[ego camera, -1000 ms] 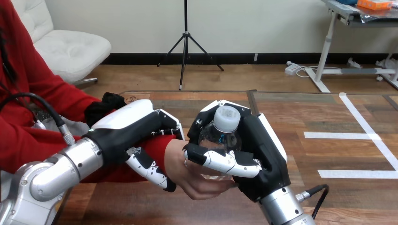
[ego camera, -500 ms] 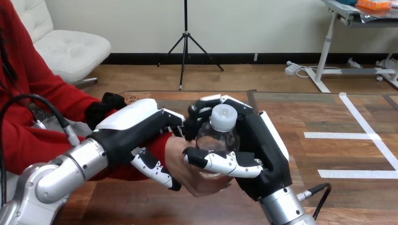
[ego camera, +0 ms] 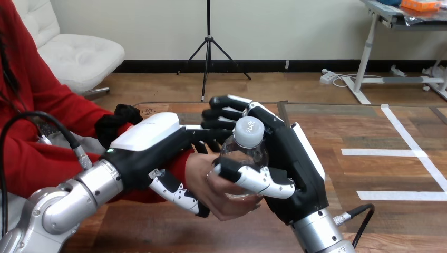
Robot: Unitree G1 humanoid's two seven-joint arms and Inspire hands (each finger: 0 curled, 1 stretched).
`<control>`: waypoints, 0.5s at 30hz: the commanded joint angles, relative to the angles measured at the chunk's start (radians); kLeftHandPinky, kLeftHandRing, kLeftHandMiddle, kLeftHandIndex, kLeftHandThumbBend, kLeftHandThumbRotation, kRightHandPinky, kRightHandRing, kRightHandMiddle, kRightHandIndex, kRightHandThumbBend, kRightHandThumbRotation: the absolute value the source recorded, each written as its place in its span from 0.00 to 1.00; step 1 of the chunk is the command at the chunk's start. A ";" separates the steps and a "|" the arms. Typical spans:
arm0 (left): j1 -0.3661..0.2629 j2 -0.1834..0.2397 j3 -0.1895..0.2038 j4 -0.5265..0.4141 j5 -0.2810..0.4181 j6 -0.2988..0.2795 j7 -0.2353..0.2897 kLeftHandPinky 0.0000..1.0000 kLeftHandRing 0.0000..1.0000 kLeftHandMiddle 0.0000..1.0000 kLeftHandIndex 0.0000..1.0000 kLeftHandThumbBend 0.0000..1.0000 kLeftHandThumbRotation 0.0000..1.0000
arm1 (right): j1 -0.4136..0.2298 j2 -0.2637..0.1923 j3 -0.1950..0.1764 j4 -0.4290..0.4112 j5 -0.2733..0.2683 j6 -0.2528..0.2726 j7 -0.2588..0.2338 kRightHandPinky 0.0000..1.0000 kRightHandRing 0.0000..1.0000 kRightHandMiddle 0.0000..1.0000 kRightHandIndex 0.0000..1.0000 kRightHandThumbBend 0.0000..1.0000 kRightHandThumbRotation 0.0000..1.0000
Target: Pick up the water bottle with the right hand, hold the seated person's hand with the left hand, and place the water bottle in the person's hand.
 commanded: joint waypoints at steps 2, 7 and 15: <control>-0.044 -0.003 -0.007 0.004 0.014 -0.035 0.039 0.77 0.84 0.88 0.90 1.00 0.38 | -0.054 0.011 0.014 -0.012 -0.023 -0.031 -0.002 0.93 0.91 0.88 0.90 1.00 0.45; -0.041 -0.003 -0.004 0.006 0.023 -0.053 0.054 0.87 0.91 0.93 0.95 1.00 0.38 | -0.053 0.009 0.011 -0.011 -0.045 -0.037 -0.013 0.98 0.97 0.95 0.97 1.00 0.51; -0.032 0.006 -0.002 -0.007 0.039 -0.058 0.070 0.96 0.98 0.99 0.99 1.00 0.41 | -0.045 0.010 0.008 -0.005 -0.079 -0.052 -0.041 1.00 1.00 0.99 1.00 1.00 0.57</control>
